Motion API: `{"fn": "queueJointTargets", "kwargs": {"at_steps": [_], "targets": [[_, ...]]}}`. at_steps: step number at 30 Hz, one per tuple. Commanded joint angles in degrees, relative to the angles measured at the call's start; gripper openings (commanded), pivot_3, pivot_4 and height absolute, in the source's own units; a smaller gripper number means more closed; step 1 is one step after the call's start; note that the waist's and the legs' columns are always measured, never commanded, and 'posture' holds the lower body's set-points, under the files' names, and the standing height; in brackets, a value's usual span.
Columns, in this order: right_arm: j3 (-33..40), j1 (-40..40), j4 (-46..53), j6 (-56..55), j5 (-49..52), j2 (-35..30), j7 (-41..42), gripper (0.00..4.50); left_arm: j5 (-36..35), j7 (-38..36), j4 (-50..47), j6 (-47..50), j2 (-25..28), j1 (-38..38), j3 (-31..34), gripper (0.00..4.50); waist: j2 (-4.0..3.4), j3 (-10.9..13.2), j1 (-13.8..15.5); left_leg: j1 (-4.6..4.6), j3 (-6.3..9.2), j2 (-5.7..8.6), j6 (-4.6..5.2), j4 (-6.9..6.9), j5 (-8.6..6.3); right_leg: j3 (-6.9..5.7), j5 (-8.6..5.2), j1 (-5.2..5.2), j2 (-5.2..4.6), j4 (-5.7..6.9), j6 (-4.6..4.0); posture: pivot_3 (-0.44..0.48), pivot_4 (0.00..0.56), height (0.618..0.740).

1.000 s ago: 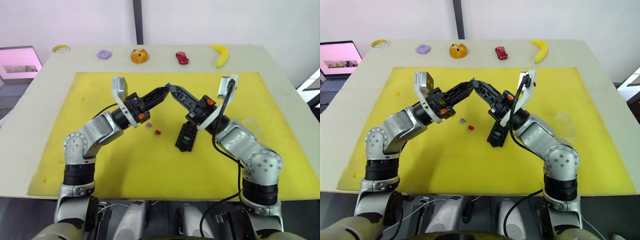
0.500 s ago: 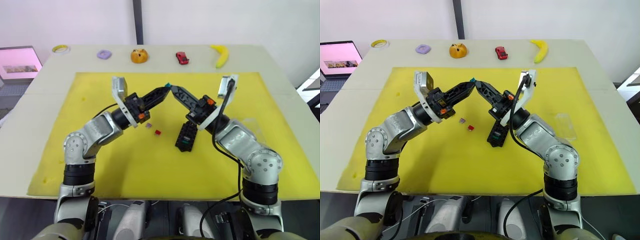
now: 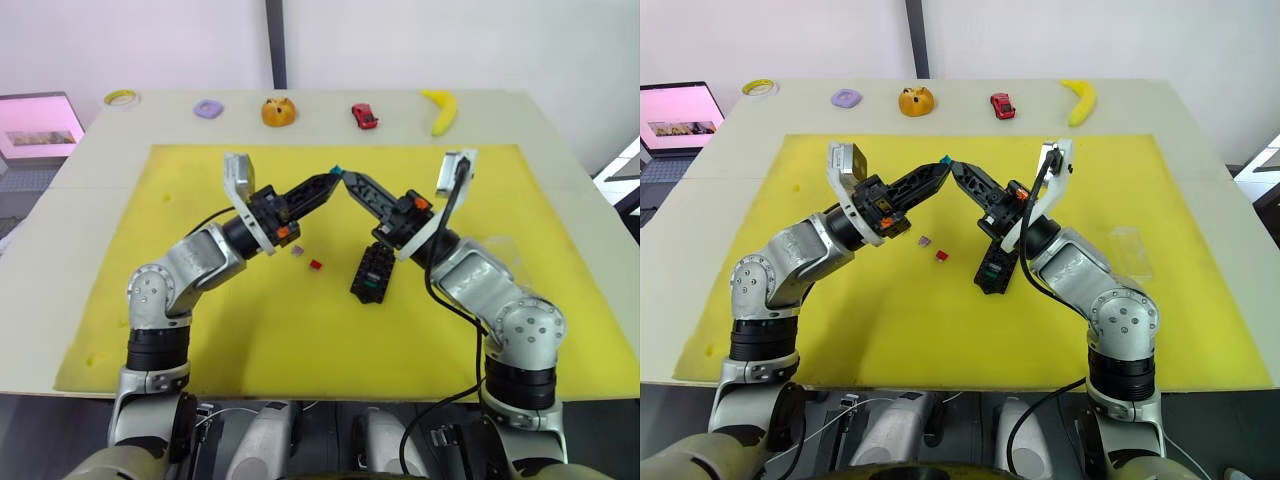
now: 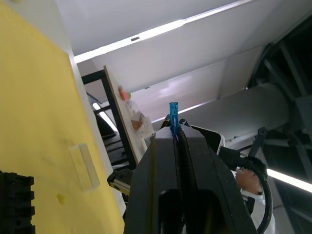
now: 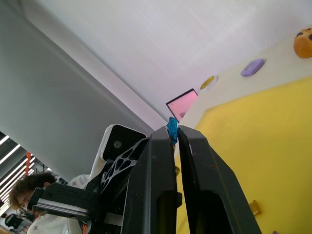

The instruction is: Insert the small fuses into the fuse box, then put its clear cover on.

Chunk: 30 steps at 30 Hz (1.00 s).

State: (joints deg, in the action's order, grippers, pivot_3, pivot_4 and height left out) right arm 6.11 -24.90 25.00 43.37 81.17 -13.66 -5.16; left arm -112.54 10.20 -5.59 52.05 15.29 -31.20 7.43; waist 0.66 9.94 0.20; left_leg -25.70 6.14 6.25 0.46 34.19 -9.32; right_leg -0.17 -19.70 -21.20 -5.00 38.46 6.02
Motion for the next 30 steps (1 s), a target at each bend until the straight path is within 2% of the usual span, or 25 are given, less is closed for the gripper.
{"fn": "queueJointTargets", "kwargs": {"at_steps": [1, 2, 5, 11, 12, 17, 21, 25, 30], "targets": [[-0.05, -1.72, 1.62, -0.43, 2.23, 0.24, 0.29, 0.21, -0.45, -0.5, -1.05, -0.27, 0.29, -0.65, -0.51, 0.0, 0.0, 0.0, 0.0, 0.0, 0.0, 0.0, 0.0, 0.0, 0.0, 0.0, 0.0, 0.0, 0.0, 0.0, 0.0, 0.0, 0.15, 0.735], [-0.02, -1.74, 1.63, -0.5, 2.24, 0.23, 0.23, 0.21, -0.45, -0.54, -1.06, -0.22, 0.27, -0.56, -0.43, 0.0, 0.0, 0.0, 0.0, 0.0, 0.0, 0.0, 0.0, 0.0, 0.0, 0.0, 0.0, 0.0, 0.0, 0.0, 0.0, 0.0, 0.15, 0.735], [0.09, -1.75, 1.7, -0.66, 2.35, 0.22, 0.1, 0.0, -0.45, -0.64, -1.12, -0.03, 0.2, -0.28, -0.08, 0.96, 0.0, 0.0, -0.04, 0.0, 0.0, 0.0, 0.0, 0.0, 0.0, 0.0, 0.0, 0.0, 0.0, 0.0, 0.0, 0.0, 0.15, 0.735], [0.66, -1.5, 2.23, -1.27, 3.47, -0.06, -0.59, 0.0, -0.46, -2.83, -2.36, 2.43, 4.16, 1.7, 1.62, 4.08, -0.01, -0.01, -0.68, 0.01, 0.0, 0.0, 0.0, 0.0, 0.0, 0.0, 0.0, 0.0, 0.0, 0.02, 0.0, 0.0, 0.15, 0.735], [0.77, -1.45, 2.28, -1.29, 3.58, -0.22, -0.61, 0.0, -0.45, -3.52, -2.49, 3.02, 5.29, 2.18, 1.94, 4.48, -0.01, -0.01, -0.89, 0.01, 0.0, 0.0, 0.0, -0.01, 0.0, 0.0, 0.0, -0.01, 0.0, 0.04, 0.0, 0.0, 0.15, 0.735], [1.33, -1.01, 2.53, -1.35, 4.12, -1.38, -0.63, 0.0, -0.45, -7.49, -2.4, 5.62, 11.4, 3.94, 3.53, 4.48, -0.03, -0.02, -1.11, 0.03, 0.0, -0.01, -0.03, -0.03, 0.02, 0.02, -0.01, -0.07, 0.01, 0.13, -0.02, 0.0, 0.15, 0.735], [1.82, -0.47, 3.2, -0.25, 3.14, -4.79, 1.32, 0.0, 6.5, -16.45, -3.98, 9.48, 18.1, 2.42, 2.6, 4.48, -0.04, -0.01, -0.9, 0.05, 0.0, 0.0, -0.02, -0.04, 0.01, 0.02, -0.02, -0.17, 0.01, 0.13, -0.03, 0.0, 0.15, 0.735], [2.3, 0.38, 4.66, 2.0, 0.71, -12.46, 6.92, 0.0, 23.58, -33.09, -6.87, 10.01, 24.63, -1.19, -1.59, 4.48, -0.05, -0.01, -0.72, 0.09, -0.01, 0.03, -0.02, -0.04, 0.01, 0.02, -0.02, -0.17, 0.01, 0.07, -0.03, 0.0, 0.15, 0.735], [2.54, 1.58, 6.36, 3.75, -6.82, -24.74, 19.19, 0.0, 47.2, -56.75, -7.85, 0.96, 31.49, -4.99, -12.76, 4.48, -0.1, 0.0, -0.86, 0.15, -0.1, -0.01, -0.02, -0.25, 0.0, 0.09, -0.04, -0.07, 0.0, -0.04, -0.07, 0.0, 0.15, 0.735]]}}
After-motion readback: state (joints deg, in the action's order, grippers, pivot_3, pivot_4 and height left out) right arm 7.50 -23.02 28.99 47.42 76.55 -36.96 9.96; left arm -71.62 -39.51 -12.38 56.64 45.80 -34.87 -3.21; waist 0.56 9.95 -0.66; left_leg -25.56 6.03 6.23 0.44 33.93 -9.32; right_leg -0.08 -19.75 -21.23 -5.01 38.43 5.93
